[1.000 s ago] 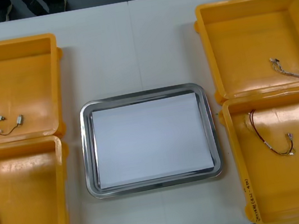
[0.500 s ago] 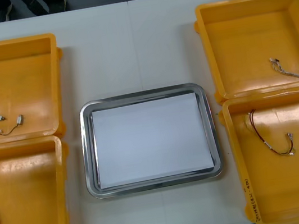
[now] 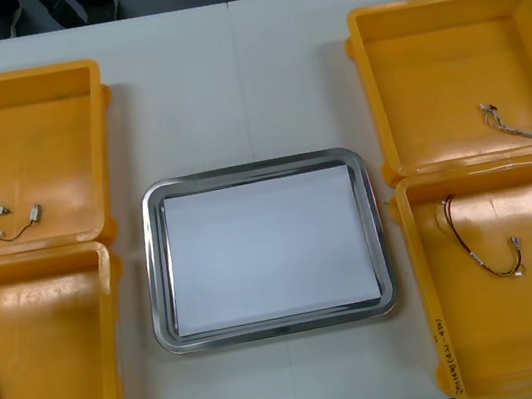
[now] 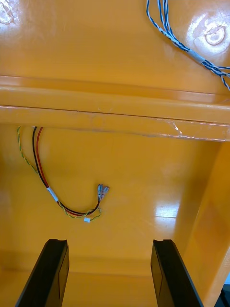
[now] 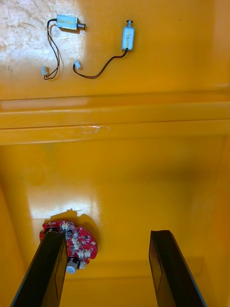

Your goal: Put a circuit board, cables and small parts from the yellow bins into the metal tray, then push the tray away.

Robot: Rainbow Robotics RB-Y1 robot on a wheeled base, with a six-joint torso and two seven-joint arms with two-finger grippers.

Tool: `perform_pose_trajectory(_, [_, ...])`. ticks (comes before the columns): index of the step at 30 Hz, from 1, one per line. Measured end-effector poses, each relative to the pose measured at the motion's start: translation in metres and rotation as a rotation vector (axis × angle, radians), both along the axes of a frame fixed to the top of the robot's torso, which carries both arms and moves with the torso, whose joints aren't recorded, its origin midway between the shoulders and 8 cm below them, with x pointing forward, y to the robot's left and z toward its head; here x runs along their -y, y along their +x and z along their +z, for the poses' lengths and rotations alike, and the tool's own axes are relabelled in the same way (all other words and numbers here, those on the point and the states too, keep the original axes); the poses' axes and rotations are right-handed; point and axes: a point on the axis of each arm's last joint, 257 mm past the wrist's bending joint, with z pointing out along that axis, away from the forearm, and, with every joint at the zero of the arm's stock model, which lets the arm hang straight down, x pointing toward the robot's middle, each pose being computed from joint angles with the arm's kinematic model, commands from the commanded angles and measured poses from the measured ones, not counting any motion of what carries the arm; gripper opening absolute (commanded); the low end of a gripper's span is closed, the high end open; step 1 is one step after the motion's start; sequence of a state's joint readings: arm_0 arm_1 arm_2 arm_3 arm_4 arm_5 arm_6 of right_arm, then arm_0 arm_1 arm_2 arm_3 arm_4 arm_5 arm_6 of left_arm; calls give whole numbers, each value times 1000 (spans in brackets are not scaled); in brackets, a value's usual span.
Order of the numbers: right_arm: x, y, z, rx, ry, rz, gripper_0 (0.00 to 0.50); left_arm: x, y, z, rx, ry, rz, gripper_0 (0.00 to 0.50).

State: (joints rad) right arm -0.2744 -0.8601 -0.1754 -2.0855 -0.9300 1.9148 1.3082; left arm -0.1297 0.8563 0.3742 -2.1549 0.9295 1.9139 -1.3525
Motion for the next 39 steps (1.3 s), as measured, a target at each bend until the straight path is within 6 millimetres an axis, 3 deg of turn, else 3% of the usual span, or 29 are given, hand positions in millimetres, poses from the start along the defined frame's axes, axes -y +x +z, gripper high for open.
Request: perform_pose_trajectory(39, [1, -2, -2, -7, 0, -3, 500, 0, 0, 0, 0, 0, 0, 500])
